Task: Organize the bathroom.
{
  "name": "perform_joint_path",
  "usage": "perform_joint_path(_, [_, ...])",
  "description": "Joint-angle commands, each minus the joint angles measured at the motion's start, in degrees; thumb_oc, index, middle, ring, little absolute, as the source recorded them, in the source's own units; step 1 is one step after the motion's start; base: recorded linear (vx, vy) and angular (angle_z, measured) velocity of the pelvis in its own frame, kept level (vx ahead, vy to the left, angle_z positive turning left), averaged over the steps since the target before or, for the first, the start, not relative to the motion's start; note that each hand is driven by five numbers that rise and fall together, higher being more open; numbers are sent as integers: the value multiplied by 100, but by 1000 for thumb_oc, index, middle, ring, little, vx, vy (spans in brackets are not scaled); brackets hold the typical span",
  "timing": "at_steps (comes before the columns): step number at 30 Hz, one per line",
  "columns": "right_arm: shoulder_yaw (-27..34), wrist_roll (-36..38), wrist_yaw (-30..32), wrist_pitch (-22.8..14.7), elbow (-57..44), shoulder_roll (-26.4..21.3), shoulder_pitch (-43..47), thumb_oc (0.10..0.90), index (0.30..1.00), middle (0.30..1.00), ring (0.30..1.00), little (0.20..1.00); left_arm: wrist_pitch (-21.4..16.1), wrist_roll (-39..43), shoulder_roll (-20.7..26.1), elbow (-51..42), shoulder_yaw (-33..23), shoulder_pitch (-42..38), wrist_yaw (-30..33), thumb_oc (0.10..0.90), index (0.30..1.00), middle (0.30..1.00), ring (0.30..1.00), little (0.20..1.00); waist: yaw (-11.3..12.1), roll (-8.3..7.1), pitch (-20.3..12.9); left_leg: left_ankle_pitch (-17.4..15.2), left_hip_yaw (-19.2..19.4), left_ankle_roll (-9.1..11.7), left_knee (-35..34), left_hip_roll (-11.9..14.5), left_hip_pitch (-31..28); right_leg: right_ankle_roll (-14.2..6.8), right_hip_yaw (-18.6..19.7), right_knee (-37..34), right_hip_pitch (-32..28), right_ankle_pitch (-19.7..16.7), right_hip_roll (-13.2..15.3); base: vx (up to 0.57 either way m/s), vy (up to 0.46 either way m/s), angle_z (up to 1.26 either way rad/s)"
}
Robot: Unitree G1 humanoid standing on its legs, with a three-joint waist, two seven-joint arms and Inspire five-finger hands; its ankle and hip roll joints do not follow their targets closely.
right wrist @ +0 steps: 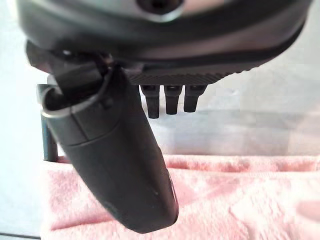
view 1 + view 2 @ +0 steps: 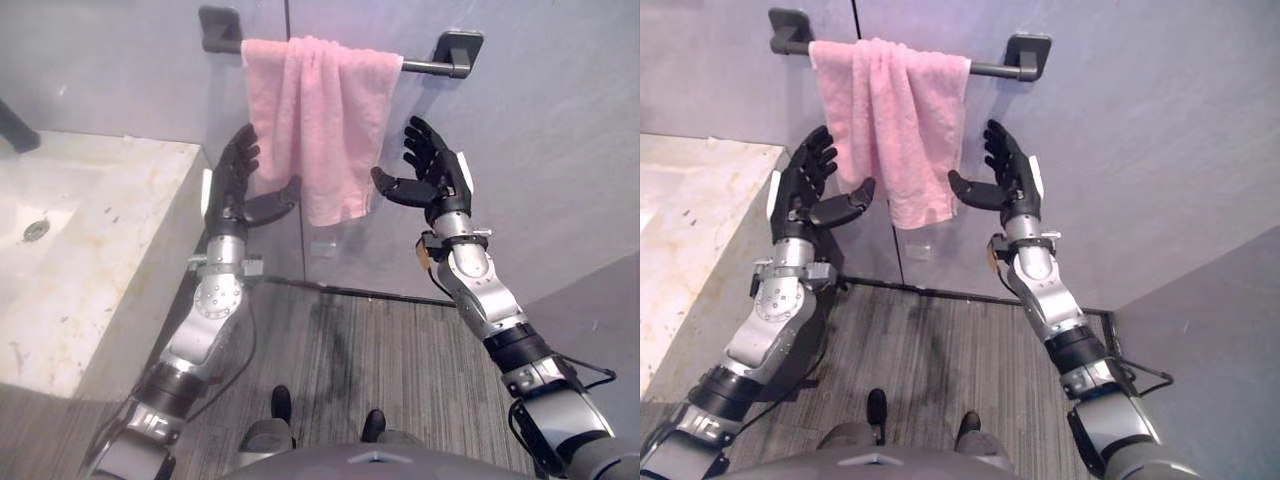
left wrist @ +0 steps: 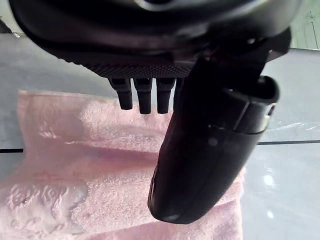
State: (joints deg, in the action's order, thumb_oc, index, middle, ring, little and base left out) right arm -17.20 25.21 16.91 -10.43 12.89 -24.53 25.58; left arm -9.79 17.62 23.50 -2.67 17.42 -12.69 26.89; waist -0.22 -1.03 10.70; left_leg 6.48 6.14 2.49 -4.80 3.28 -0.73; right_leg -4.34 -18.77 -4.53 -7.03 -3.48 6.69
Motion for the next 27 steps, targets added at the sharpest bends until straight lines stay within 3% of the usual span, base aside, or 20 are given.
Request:
perform_joint_path(1, [494, -230, 55, -748, -695, -55, 341, 800, 900, 900, 900, 900, -441, -232, 230, -509, 13, -161, 92, 800, 900, 900, 900, 900, -21, 65, -611, -529, 89, -6, 59, 19, -260, -456, 229, 942, 332, 844, 87, 226, 137, -12])
perform_joint_path(4, [523, -221, 36, -746, -710, -50, 351, 800, 900, 900, 900, 900, -395, -199, 234, -517, -54, -114, 87, 800, 900, 900, 900, 900, -15, 76, -622, -579, 163, -47, 64, -31, -318, -507, 219, 1013, 331, 865, 133, 170, 111, -10])
perform_joint_path(5, [575, -196, -67, -762, -733, -57, 376, 776, 865, 865, 865, 865, -314, -150, 243, -534, -102, -85, 48, 800, 900, 900, 900, 900, -5, 79, -637, -641, 220, -99, 67, -89, -354, -554, 211, 1130, 350, 909, 177, 222, 148, -10])
perform_joint_path(7, [619, -94, -191, -748, -740, -109, 420, 800, 900, 900, 900, 900, -245, -124, 238, -543, -106, -48, -4, 800, 900, 900, 900, 900, 6, 65, -642, -684, 271, -147, 73, -142, -378, -609, 224, 1290, 378, 904, 223, 198, 128, -8])
perform_joint_path(10, [659, 30, -312, -748, -717, -188, 463, 800, 900, 900, 900, 900, -231, -109, 228, -525, -118, 2, -81, 800, 900, 900, 900, 900, 23, 51, -646, -723, 296, -192, 75, -185, -397, -654, 230, 1472, 414, 887, 274, 132, 85, 6])
perform_joint_path(11, [710, 160, -356, -747, -700, -248, 488, 767, 851, 851, 851, 851, -233, -74, 233, -523, -114, 47, -166, 800, 900, 900, 900, 900, 43, 38, -648, -765, 308, -234, 77, -232, -402, -676, 229, 1637, 450, 872, 320, 138, 91, 8])
perform_joint_path(13, [798, 321, -534, -668, -700, -297, 492, 800, 900, 900, 900, 900, -246, -91, 241, -539, -95, 114, -237, 800, 900, 900, 900, 900, 65, 45, -637, -828, 331, -291, 96, -266, -417, -680, 239, 2073, 564, 822, 374, 160, 102, 3])
perform_joint_path(15, [807, 383, -640, -600, -645, -332, 549, 800, 900, 900, 900, 900, -252, -157, 209, -541, -82, 137, -307, 800, 900, 900, 900, 900, 82, 36, -617, -862, 355, -313, 91, -283, -447, -663, 231, 2303, 704, 784, 399, 122, 35, 2])
perform_joint_path(17, [771, 452, -772, -525, -548, -300, 650, 800, 900, 900, 900, 900, -179, -88, 203, -528, -53, 122, -298, 800, 900, 900, 900, 900, 98, 23, -609, -853, 359, -276, 57, -271, -493, -631, 77, 2037, 731, 735, 424, 82, -46, -5])
perform_joint_path(18, [678, 475, -851, -450, -498, -290, 774, 800, 900, 900, 900, 900, -174, -79, 201, -480, -44, 114, -230, 800, 900, 900, 900, 900, 127, -14, -614, -852, 440, -209, 42, -259, -525, -649, -150, 1494, 682, 658, 437, 54, -106, -8])
perform_joint_path(20, [508, 629, -922, -335, -424, -292, 1044, 800, 900, 900, 900, 900, -177, -143, 214, -511, -2, 93, -22, 800, 900, 900, 900, 900, 186, -100, -561, -986, 615, -161, 42, -280, -605, -784, -440, 730, 784, 175, 505, 68, -160, -22])
perform_joint_path(21, [417, 675, -977, -371, -260, -295, 1218, 800, 900, 900, 900, 900, -236, -161, 246, -509, 26, 82, 91, 800, 900, 900, 900, 900, 193, -126, -506, -1106, 663, -171, 52, -295, -684, -837, -405, 545, 984, -85, 521, 52, -122, -48])
perform_joint_path(23, [397, 708, -947, -390, -184, -310, 1288, 800, 900, 900, 900, 900, -311, -161, 269, -477, 38, 67, 31, 800, 900, 900, 900, 900, 144, -122, -469, -1167, 574, -245, 51, -322, -710, -817, -79, 573, 1174, -113, 399, 45, -94, -26])
perform_joint_path(27, [474, 656, -892, -433, -200, -332, 1122, 800, 900, 900, 900, 900, -431, -136, 266, -452, 13, 194, -109, 800, 900, 900, 900, 900, 153, -131, -523, -1044, 449, -255, 15, -315, -621, -687, -6, 417, 984, -4, 125, 40, -123, 60])
